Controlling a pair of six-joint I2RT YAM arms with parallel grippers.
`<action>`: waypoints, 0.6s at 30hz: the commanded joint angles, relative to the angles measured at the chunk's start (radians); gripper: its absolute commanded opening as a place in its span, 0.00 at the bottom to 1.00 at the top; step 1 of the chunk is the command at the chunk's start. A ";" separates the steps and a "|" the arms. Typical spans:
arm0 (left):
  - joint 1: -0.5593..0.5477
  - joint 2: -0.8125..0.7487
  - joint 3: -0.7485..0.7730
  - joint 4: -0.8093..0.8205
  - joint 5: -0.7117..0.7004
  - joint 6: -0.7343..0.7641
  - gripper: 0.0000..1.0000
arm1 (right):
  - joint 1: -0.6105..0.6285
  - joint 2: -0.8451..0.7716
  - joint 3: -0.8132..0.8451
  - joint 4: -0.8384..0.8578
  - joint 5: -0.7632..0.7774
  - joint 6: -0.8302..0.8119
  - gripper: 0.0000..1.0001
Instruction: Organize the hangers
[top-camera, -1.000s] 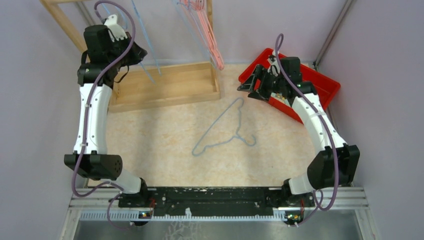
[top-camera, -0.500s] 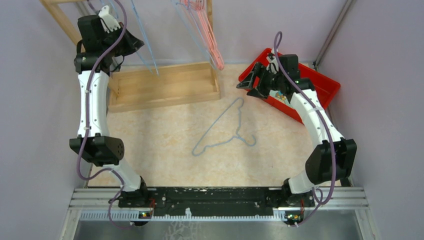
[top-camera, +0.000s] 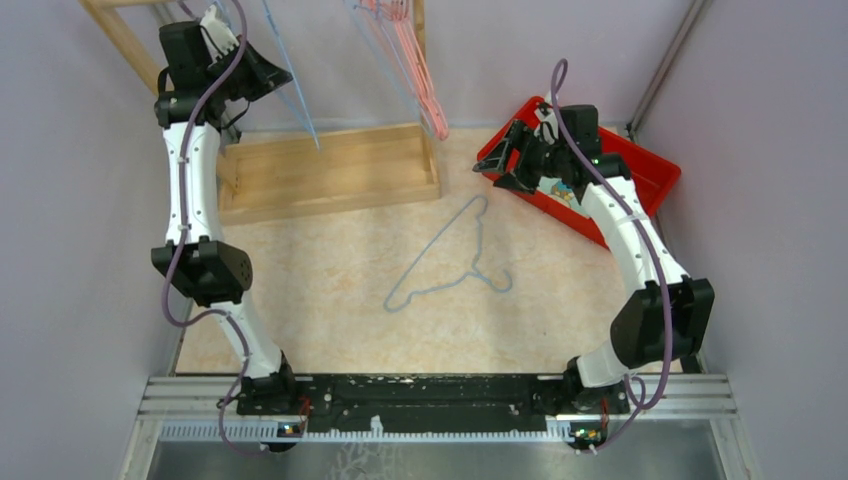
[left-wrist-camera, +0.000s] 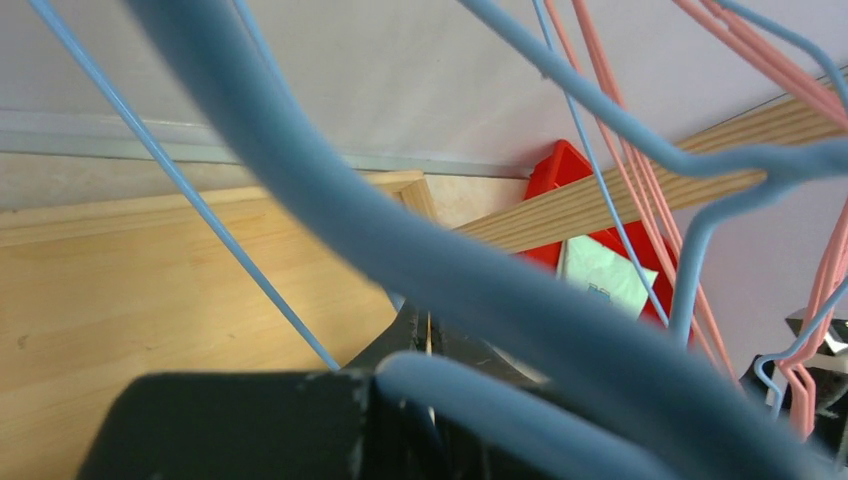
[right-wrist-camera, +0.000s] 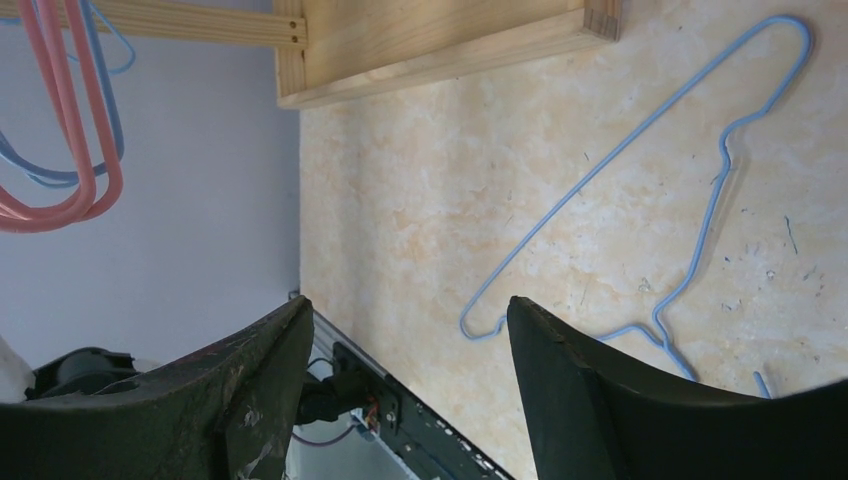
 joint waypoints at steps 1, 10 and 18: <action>0.018 0.038 0.104 0.058 0.080 -0.053 0.00 | -0.002 -0.020 0.067 0.017 0.008 0.014 0.71; 0.042 0.109 0.155 0.093 0.157 -0.165 0.00 | -0.002 -0.024 0.080 0.012 0.014 0.031 0.71; 0.075 0.199 0.227 0.210 0.311 -0.387 0.00 | -0.003 -0.021 0.115 0.012 0.021 0.042 0.70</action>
